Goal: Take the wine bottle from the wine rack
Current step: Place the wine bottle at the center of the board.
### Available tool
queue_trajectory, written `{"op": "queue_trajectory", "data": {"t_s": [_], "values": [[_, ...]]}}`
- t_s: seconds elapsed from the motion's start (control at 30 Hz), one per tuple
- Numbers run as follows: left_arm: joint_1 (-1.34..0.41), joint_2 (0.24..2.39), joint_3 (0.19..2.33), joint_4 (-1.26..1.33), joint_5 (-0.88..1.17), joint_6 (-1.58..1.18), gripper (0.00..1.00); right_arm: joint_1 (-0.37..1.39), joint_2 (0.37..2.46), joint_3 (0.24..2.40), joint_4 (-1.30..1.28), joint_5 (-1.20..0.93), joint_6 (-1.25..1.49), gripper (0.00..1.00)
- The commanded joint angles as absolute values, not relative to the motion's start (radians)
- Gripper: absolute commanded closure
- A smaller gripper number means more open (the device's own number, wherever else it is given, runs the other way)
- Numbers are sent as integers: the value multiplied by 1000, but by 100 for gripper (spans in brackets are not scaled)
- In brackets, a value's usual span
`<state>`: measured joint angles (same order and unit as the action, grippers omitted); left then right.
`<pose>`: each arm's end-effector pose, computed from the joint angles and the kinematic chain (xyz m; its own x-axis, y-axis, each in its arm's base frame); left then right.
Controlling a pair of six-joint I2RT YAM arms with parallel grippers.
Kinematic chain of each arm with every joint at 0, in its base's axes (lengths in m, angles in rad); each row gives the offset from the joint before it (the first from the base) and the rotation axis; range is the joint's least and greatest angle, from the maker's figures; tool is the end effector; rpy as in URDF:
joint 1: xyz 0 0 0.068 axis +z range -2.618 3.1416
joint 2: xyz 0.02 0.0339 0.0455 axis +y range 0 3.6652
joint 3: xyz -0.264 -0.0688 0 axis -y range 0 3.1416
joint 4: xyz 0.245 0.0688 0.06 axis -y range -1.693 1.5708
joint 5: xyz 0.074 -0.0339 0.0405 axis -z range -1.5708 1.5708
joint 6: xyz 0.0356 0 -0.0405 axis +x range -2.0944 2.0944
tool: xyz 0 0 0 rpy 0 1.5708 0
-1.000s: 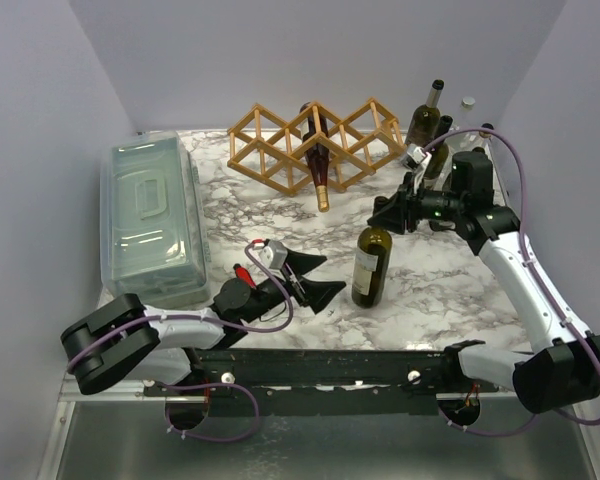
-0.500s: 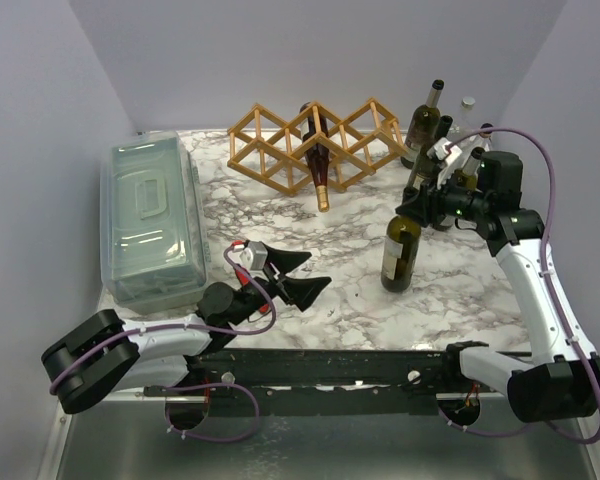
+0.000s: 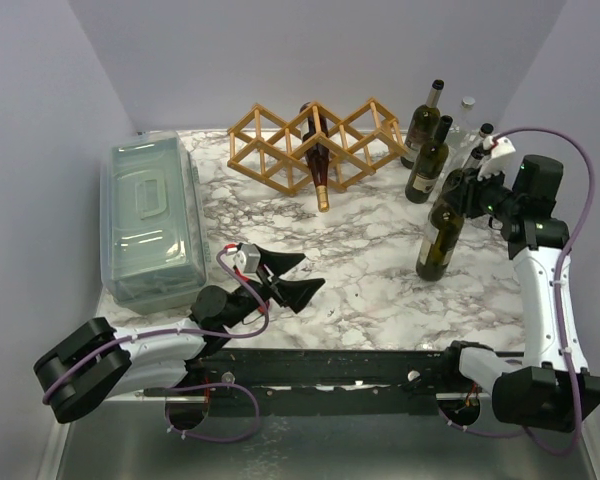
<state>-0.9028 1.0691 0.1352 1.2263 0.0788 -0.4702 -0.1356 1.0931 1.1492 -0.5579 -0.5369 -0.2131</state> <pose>0.1166 -0.1523 0.2152 -0.2166 -0.4547 -0.8639 0.8202 0.3952 -0.4136 0.2319 -0.0133 0.3713 -0.3964 -0.1293 -0.9089 -0.4215 0.9052 0.0550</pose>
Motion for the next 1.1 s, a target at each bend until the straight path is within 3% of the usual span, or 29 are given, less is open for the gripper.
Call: {"op": "queue_trajectory", "data": {"t_s": [0.0, 0.6, 1.07], "values": [[-890, 1046, 121, 1220, 112, -463, 1, -219, 1047, 1128, -446, -469, -160, 100], [-876, 1029, 112, 1216, 127, -464, 1, -283, 1087, 1085, -245, -218, -126, 100], [-867, 1028, 115, 1214, 144, -469, 1, -396, 1154, 1045, -22, -237, -87, 100]]}}
